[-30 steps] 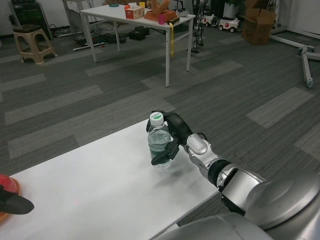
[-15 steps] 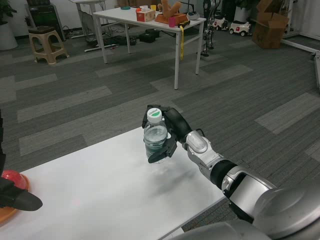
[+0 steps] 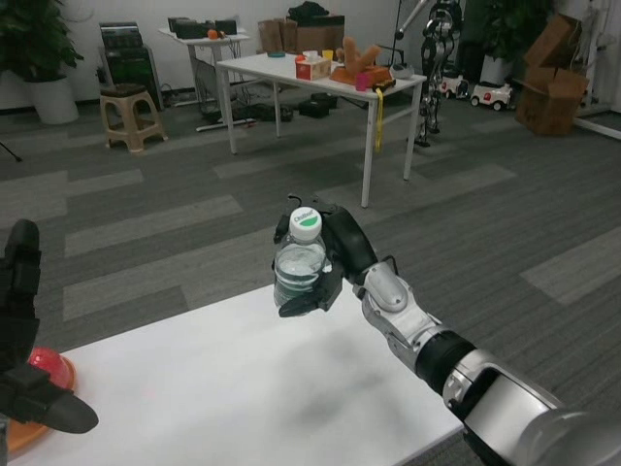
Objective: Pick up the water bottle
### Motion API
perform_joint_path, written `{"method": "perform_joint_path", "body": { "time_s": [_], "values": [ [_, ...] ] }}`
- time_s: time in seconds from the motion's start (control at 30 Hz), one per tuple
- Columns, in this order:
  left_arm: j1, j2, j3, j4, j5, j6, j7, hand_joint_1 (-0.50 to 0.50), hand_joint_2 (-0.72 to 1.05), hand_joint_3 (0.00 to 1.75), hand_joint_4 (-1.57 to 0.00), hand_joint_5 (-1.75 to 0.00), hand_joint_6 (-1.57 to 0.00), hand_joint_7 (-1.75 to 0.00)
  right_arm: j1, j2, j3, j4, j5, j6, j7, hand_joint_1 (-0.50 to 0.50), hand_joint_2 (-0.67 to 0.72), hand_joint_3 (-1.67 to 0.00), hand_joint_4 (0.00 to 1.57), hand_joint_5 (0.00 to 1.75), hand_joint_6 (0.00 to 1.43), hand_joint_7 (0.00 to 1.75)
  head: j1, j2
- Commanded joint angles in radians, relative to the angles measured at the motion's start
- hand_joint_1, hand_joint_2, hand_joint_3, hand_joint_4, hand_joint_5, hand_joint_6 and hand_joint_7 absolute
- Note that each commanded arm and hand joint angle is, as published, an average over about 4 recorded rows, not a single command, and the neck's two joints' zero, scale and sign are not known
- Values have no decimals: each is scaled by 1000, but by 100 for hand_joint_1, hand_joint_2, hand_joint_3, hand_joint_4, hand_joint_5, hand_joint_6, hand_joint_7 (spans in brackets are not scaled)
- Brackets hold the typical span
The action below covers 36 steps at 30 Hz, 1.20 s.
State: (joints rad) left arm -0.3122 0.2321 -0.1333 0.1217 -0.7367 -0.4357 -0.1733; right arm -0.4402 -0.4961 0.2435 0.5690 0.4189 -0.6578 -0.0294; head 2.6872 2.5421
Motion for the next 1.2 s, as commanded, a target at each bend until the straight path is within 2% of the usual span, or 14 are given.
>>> {"method": "perform_joint_path", "body": {
  "time_s": [0.03, 0.63, 0.7, 1.2],
  "values": [
    [13, -4, 1, -2, -5, -2, -3, -43, -55, 7, 0, -10, 0, 0, -39, -16, 4, -34, 14, -3, -24, 33, -35, -79, 157, 136, 126, 141, 10, 12],
    [20, -4, 1, -7, -4, -4, -3, -43, -55, 9, 0, -10, 0, 0, -56, -19, 37, -75, 14, 0, -43, 33, -35, -79, 154, 136, 126, 140, 33, 20],
    [20, -4, 1, -7, -4, -5, -3, -43, -55, 9, 0, -10, 0, 0, -58, -19, 38, -75, 14, 0, -43, 33, -38, -79, 154, 136, 126, 140, 35, 19],
    [21, -4, 1, -7, -4, -6, -3, -43, -55, 9, 0, -10, 0, 0, -58, -19, 37, -75, 14, 1, -43, 33, -35, -81, 154, 136, 126, 140, 38, 14]
  ]
}}
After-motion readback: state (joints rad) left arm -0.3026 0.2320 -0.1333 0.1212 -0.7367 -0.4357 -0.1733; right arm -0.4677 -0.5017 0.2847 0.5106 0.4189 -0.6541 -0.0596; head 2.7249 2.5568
